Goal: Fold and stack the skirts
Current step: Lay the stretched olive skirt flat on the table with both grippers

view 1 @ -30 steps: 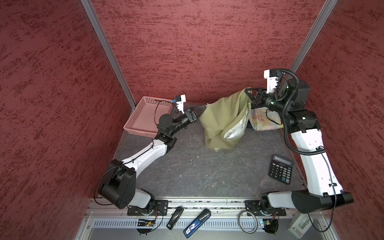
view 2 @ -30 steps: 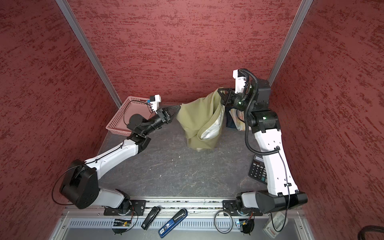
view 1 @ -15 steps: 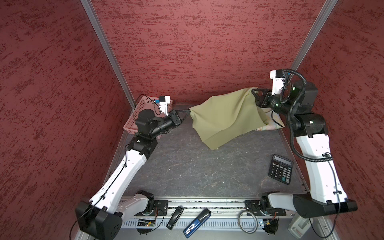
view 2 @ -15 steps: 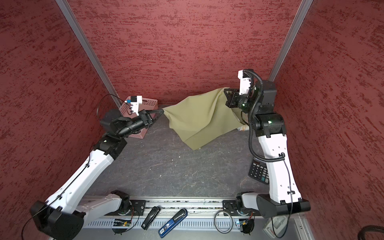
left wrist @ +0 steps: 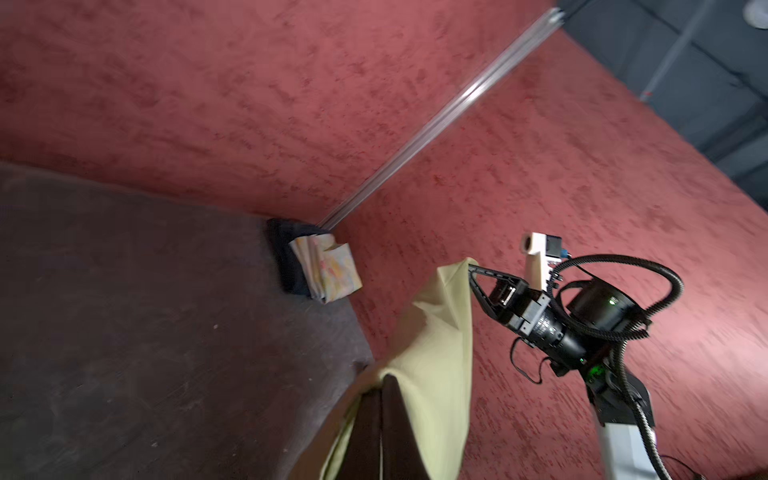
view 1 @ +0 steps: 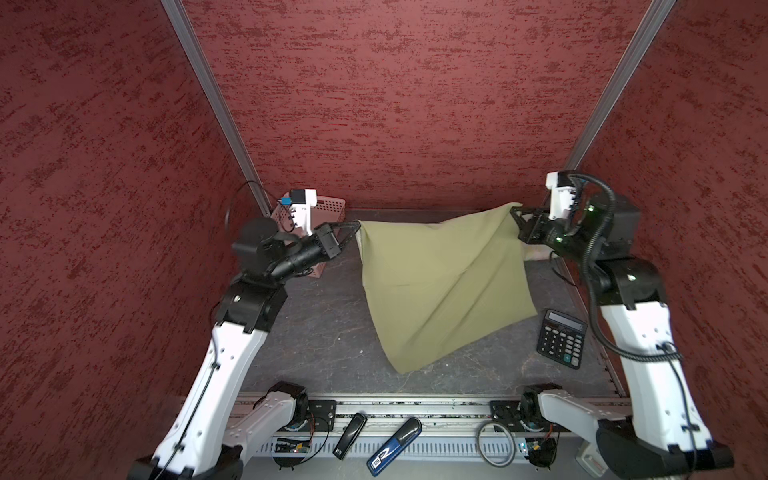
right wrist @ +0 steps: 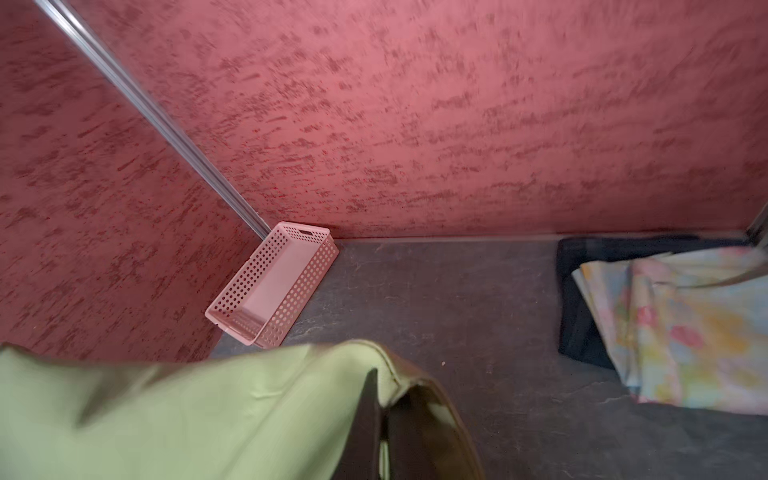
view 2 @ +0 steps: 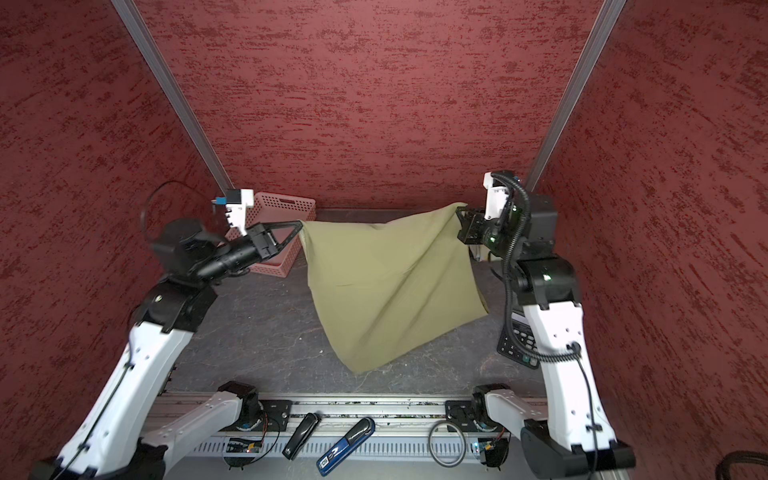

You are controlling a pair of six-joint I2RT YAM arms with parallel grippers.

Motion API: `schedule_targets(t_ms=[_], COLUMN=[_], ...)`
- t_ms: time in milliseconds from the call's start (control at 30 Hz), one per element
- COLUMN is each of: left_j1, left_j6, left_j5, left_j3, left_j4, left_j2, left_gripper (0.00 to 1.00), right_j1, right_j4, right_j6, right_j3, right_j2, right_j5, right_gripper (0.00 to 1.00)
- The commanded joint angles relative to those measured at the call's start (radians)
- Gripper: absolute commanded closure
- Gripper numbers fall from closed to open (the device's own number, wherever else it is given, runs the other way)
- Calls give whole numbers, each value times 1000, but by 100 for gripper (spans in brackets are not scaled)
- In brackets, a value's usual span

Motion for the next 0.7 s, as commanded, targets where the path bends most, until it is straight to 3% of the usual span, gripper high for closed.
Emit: schedule_targets(t_ms=[0,133,200,233,267,367,400,500,667], left_j1=[49,75,77,81,82,72,63,29,-63], left_j6=[31,37,50,38,26,59,92,191,294], left_j5=[31,66,55,54,38,-16,-39,-91,-191], left_j3=[-56,33,106,137,160,284,329,431,381], left_j4=[121,244,272,304,342,274,224,82,-53], left_j2=[246,618,777,834,869,892,886,850,728], left_gripper=[100,100,84,56,38,15,8,4,4], right_j1=[-25,-44,-47,-49,-51,-61,-62,-61,-61], right_j4=[224,411,489,517,504,462,442,326,169], right_j6=[80,81,80,77,72,72,62,15,-16], right_j3=[-136,-165,-160,-150,-119,-43,-28,13,-63], right_j2=[174,417,513,556,597,636,629,583,442], right_j5=[-71,-86,-90,-80,-66,-37,-10,96,192], right_gripper=[100,100,97,84,68,30,23,6,5])
